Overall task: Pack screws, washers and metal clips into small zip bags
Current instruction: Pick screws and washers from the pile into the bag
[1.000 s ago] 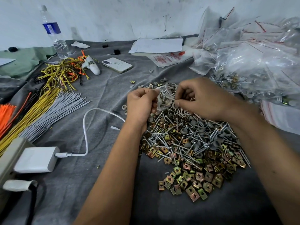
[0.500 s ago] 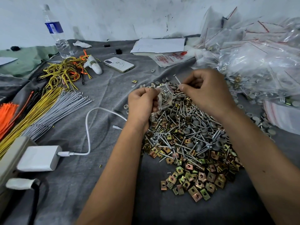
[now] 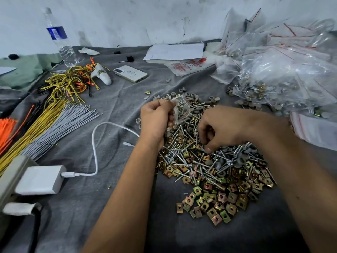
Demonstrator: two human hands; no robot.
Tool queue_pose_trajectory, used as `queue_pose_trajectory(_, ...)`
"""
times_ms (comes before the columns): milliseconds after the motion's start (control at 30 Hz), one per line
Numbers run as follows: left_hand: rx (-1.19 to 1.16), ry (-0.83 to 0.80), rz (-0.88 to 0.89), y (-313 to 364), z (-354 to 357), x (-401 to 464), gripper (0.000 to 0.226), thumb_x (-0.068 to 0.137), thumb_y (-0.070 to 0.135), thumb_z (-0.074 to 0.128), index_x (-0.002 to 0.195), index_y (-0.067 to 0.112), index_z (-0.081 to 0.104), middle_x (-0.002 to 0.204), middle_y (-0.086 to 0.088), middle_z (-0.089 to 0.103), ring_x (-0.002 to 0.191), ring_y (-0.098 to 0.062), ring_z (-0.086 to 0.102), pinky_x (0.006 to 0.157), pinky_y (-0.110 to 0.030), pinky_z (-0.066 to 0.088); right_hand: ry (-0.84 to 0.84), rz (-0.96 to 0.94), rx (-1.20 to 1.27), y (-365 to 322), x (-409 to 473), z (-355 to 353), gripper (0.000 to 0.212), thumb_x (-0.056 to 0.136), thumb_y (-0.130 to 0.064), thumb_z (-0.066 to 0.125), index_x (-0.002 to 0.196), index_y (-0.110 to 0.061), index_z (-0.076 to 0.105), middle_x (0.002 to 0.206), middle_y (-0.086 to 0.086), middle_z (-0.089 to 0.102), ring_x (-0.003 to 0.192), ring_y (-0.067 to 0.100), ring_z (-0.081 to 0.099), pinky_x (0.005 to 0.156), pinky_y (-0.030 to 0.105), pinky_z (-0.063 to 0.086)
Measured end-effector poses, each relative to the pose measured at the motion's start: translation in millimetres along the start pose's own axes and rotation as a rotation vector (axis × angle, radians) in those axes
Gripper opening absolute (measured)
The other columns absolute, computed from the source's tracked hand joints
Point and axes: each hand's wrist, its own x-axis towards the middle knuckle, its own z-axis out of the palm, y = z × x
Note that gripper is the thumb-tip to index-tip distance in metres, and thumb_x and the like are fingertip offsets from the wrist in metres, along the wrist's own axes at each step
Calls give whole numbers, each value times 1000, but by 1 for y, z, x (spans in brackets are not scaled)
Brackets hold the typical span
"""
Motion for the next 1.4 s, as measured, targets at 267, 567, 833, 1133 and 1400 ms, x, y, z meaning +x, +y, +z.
queue_pose_trajectory(267, 24, -24, 5, 0, 2, 0, 24, 94, 2, 67, 72, 7, 58, 54, -1, 53, 45, -12, 41, 39, -21, 33, 338, -131, 202, 2, -7, -9, 13, 82, -35, 84, 81, -34, 71, 75, -18, 66, 71, -8, 63, 57, 7, 44)
queue_pose_trajectory(567, 33, -47, 1, 1, 2, 0, 10, 95, 3, 65, 86, 0, 62, 58, -5, 53, 46, -13, 40, 40, -21, 32, 724, -107, 258, -10, 11, -11, 15, 81, -30, 86, 91, -24, 78, 76, -16, 66, 65, -4, 60, 59, 8, 42)
queue_pose_trajectory(833, 29, -50, 1, 2, 3, -1, 26, 95, 2, 65, 71, 7, 57, 58, -4, 52, 48, -12, 41, 41, -20, 33, 19, -204, 145, 1, -15, -27, 9, 82, -31, 84, 81, -36, 77, 80, -28, 70, 77, -9, 65, 66, 14, 47)
queue_pose_trajectory(1133, 44, -61, 10, 1, 3, -2, 31, 95, 3, 66, 66, 10, 58, 57, -2, 53, 48, -11, 43, 41, -20, 34, -266, -169, 79, -7, -14, -12, 15, 74, -32, 90, 81, -35, 78, 60, -24, 63, 56, -8, 57, 49, 11, 40)
queue_pose_trajectory(1400, 39, -56, 3, 2, 3, -2, 31, 95, 3, 66, 66, 10, 57, 56, -1, 52, 47, -11, 42, 40, -20, 34, -186, -150, 41, -11, -8, -7, 8, 85, -31, 81, 80, -29, 75, 69, -24, 68, 65, -8, 62, 52, 11, 42)
